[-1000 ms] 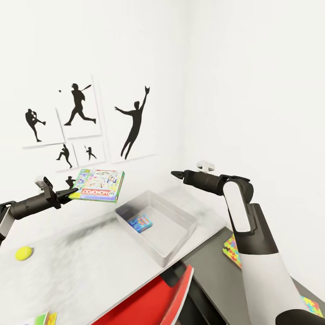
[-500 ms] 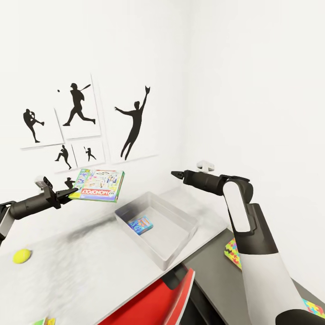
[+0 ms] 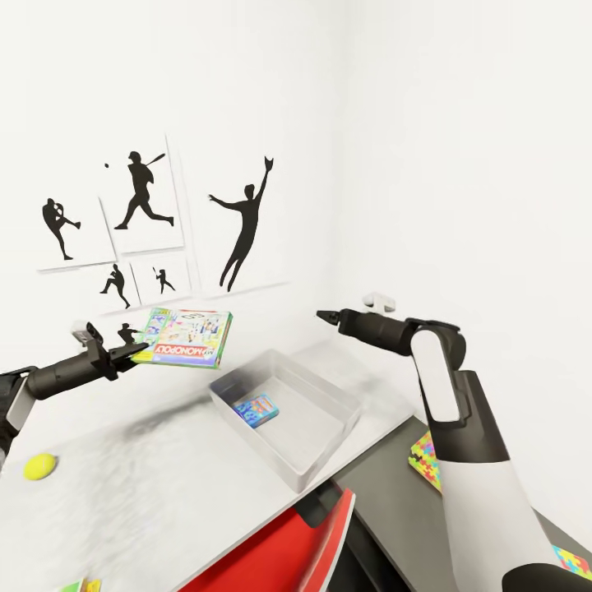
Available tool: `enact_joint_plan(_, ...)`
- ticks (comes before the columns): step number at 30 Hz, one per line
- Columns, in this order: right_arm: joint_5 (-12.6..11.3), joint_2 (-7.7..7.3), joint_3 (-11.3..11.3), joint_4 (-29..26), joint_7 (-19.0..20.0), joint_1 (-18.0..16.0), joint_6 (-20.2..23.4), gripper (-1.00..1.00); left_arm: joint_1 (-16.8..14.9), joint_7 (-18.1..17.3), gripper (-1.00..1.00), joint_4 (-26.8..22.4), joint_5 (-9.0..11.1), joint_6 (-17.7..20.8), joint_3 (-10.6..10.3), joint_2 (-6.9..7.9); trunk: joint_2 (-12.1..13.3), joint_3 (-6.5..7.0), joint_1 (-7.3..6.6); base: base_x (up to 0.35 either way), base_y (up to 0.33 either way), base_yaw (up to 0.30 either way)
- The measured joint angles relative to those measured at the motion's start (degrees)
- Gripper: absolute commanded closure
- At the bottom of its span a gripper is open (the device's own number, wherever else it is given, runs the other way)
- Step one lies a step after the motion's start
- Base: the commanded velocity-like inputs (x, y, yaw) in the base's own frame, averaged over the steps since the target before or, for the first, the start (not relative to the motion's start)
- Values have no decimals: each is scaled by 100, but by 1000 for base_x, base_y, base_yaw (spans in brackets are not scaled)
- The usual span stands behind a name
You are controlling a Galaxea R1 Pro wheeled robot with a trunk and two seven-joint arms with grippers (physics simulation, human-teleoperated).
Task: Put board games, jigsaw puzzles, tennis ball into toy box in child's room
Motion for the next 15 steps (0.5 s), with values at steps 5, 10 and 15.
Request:
enact_joint_plan(5, 7, -11, -288, -39, 0, 0, 12, -100, 0, 19, 100, 0, -16, 11, -6, -115, 0, 0, 0, 0, 0, 0)
enact_joint_plan(10, 13, -16, -439, -52, 0, -2, 13, -100, 0, 30, 100, 0, -17, 24, -2, -302, 0, 0, 0, 0, 0, 0)
enact_joint_plan(15, 15, -17, -505, -56, 0, -2, 14, -100, 1, 99, 100, 0, -29, 24, 2, -629, 0, 0, 0, 0, 0, 0)
